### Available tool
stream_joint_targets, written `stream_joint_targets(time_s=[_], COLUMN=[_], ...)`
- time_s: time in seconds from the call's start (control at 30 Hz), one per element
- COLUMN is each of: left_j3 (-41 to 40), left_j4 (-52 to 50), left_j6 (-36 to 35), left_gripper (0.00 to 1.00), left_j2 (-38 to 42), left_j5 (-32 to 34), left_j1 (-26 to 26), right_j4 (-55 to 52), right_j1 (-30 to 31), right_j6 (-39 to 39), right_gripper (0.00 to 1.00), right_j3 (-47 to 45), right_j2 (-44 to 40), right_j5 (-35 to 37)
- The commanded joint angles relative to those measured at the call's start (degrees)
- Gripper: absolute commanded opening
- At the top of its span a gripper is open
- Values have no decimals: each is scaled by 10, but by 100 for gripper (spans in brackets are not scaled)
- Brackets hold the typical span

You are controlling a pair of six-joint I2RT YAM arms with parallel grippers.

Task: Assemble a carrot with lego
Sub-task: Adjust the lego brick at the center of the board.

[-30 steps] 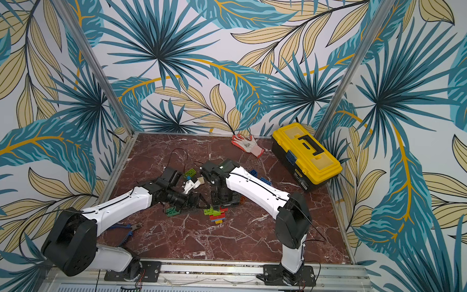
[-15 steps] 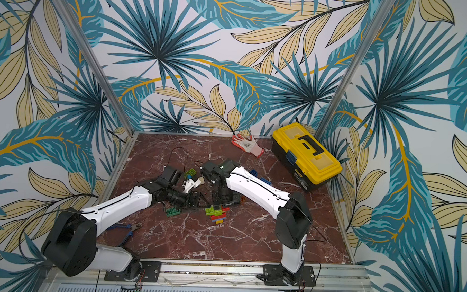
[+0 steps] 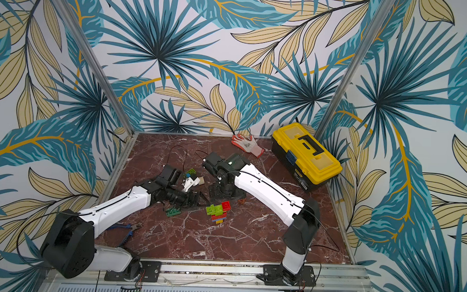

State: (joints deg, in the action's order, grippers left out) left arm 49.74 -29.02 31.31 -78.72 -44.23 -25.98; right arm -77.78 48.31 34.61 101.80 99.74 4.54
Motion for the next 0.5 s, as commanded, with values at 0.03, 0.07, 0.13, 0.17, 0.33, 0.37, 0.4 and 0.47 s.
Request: stream_joint_targets(time_s=[0.03, 0.07, 0.13, 0.17, 0.33, 0.37, 0.4, 0.47], left_j3=[6, 5, 2, 2, 8, 11, 14, 21], left_j4=[-5, -12, -25, -31, -40, -40, -40, -40], left_j6=[8, 10, 13, 13, 21, 22, 24, 26], left_gripper=[99, 99, 99, 99, 99, 99, 99, 99], left_j2=[58, 72, 99, 110, 143, 145, 144, 137], left_j5=[31, 34, 48, 50, 71, 78, 82, 82], left_j1=[42, 62, 101, 121, 173, 174, 175, 177], right_j4=[58, 100, 191, 239, 389, 407, 424, 482], right_j1=[1, 0, 5, 9, 169, 199, 232, 295], right_j6=[-6, -6, -2, 4, -16, -13, -3, 11], right_gripper=[99, 99, 99, 99, 99, 99, 99, 99], right_j3=[-79, -124, -228, -283, -433, -448, -467, -509], right_j2=[-96, -137, -216, -253, -348, -350, -349, -340], right_j5=[43, 53, 74, 76, 261, 293, 328, 402])
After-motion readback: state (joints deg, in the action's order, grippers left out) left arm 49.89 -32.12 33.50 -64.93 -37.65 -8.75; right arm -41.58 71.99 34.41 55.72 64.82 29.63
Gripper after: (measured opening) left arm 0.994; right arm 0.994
